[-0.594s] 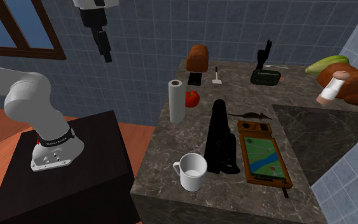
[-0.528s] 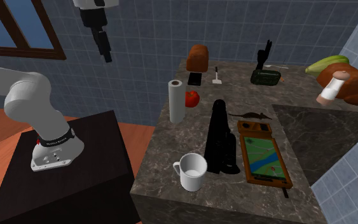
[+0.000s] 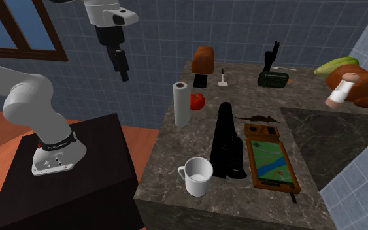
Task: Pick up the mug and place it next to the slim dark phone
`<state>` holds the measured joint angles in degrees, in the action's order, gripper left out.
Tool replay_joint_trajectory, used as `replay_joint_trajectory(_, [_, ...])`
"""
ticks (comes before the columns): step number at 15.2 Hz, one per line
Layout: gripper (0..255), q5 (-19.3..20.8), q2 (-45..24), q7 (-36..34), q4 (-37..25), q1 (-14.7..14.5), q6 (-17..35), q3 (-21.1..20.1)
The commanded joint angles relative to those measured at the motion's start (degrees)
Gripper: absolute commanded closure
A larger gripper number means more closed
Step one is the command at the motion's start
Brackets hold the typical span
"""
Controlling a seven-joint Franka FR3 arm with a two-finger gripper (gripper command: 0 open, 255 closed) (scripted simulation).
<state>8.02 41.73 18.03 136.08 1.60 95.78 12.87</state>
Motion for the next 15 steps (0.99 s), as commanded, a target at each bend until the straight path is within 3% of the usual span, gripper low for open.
replay_joint_trajectory(1, [0,1.02,-2.32,2.62,-0.45,0.43,2.19,2.62])
replay_joint_trajectory(9, [0,2.11,-14.3,13.5,-5.02,0.87,10.58,13.34])
replay_joint_trajectory(15, [0,-1.76,-26.23,23.29,-11.45,0.0,15.81,21.47])
